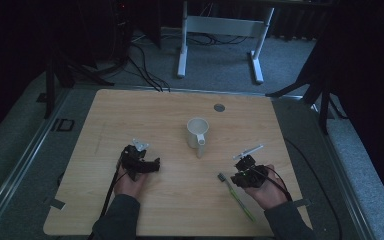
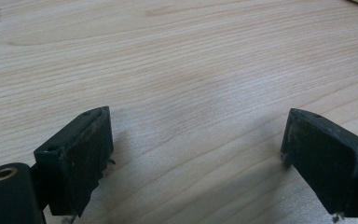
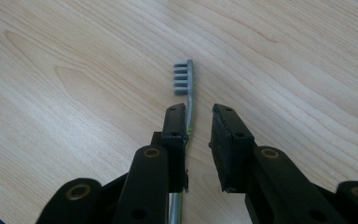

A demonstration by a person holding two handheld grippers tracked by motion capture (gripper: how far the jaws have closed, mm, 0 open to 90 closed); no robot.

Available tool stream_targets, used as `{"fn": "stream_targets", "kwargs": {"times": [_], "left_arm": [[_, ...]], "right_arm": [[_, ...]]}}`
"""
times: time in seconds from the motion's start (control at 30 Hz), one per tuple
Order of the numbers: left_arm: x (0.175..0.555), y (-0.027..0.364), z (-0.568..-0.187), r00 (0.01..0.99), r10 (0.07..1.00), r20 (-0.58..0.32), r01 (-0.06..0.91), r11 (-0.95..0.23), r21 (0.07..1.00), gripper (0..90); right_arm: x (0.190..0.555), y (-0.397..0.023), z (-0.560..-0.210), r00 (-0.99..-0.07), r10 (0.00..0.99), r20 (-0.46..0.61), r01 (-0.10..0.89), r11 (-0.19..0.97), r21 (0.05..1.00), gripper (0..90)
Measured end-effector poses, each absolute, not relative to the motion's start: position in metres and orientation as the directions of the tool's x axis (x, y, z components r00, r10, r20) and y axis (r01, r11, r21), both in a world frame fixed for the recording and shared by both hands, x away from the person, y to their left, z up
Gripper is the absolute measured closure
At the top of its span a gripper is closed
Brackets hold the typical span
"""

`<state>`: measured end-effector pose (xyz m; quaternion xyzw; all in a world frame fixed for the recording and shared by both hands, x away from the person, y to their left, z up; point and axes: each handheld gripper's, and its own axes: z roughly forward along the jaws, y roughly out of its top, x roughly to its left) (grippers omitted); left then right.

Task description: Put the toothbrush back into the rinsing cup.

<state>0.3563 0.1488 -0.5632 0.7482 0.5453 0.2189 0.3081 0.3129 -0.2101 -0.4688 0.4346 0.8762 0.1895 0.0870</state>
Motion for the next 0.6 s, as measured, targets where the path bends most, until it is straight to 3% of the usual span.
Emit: {"fn": "stream_targets", "kwargs": {"times": [0.6], "left_arm": [[0.3563,0.1488,-0.5632,0.31,0.951,-0.009,0.681,-0.215,0.7,9.3]], "right_arm": [[0.3144,-0.2043,-0.4735,-0.628,0.778,0.015,0.735,0.588,0.337,75.3]]}}
